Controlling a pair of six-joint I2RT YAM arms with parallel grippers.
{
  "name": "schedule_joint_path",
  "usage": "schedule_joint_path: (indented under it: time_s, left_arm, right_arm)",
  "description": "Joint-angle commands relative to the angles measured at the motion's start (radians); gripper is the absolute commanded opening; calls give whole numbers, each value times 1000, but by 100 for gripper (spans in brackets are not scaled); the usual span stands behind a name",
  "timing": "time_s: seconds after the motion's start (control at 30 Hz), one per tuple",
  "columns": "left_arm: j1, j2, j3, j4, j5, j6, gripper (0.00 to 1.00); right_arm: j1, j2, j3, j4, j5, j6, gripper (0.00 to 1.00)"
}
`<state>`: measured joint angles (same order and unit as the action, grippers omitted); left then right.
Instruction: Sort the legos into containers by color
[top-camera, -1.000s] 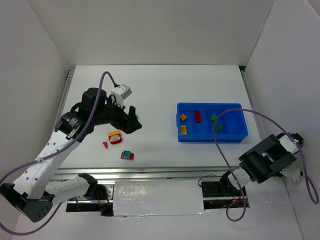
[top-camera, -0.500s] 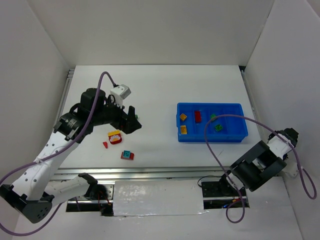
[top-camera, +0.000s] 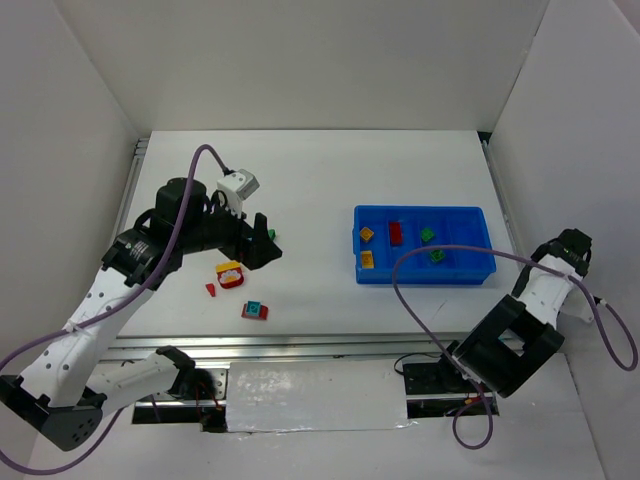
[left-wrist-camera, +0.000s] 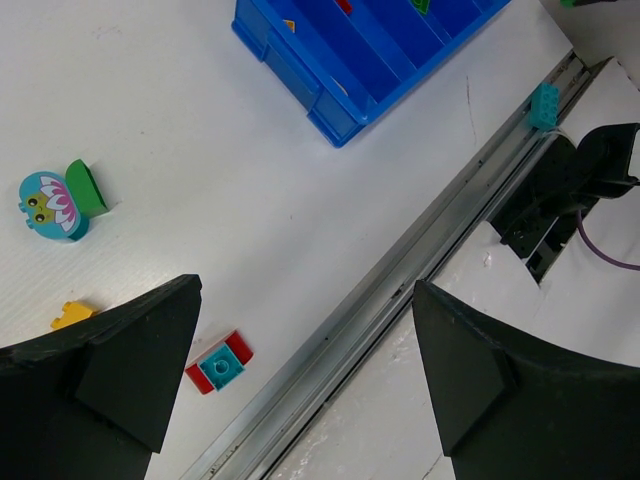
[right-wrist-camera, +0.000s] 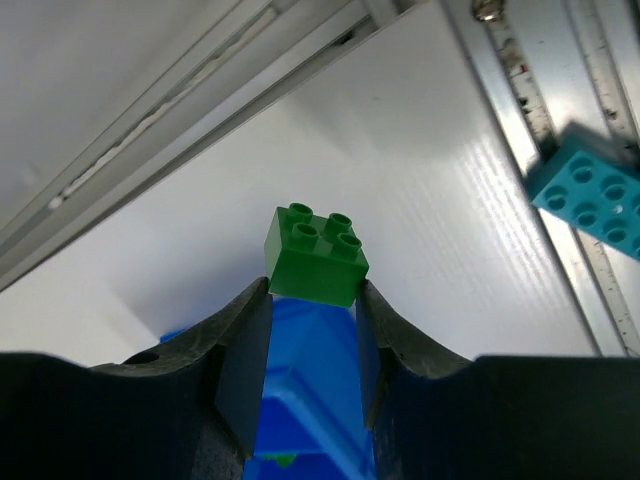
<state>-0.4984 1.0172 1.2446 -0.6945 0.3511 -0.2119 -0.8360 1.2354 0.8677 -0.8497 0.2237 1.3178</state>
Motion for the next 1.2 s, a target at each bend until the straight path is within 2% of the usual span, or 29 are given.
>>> schedule_joint_path:
  time_s: [0.0, 0.2, 0.33, 0.63, 0.77, 1.0, 1.17]
  left_arm:
    - [4, -23, 30, 33, 28, 6, 99]
    - [4, -32, 23, 36, -3, -1, 100]
    - [4, -39, 9, 41, -32, -12, 100]
    - [4, -16, 27, 32, -63, -30, 99]
    - [6, -11, 45, 16, -81, -37, 100]
    - [6, -29, 38, 7, -112, -44, 99]
    - [4, -19, 44, -5, -115, -35, 99]
  right_arm:
    - [44, -40, 69, -55, -18, -2, 0]
    - [129, -57, 198, -97, -52, 12, 0]
    - [237, -57, 289, -77, -92, 1, 0]
    - [596, 163, 448, -26, -113, 35, 0]
    - [690, 251, 476, -19, -98, 60, 0]
    - [775, 355, 488, -11, -51, 46, 0]
    - [778, 377, 482, -22, -29, 14, 7]
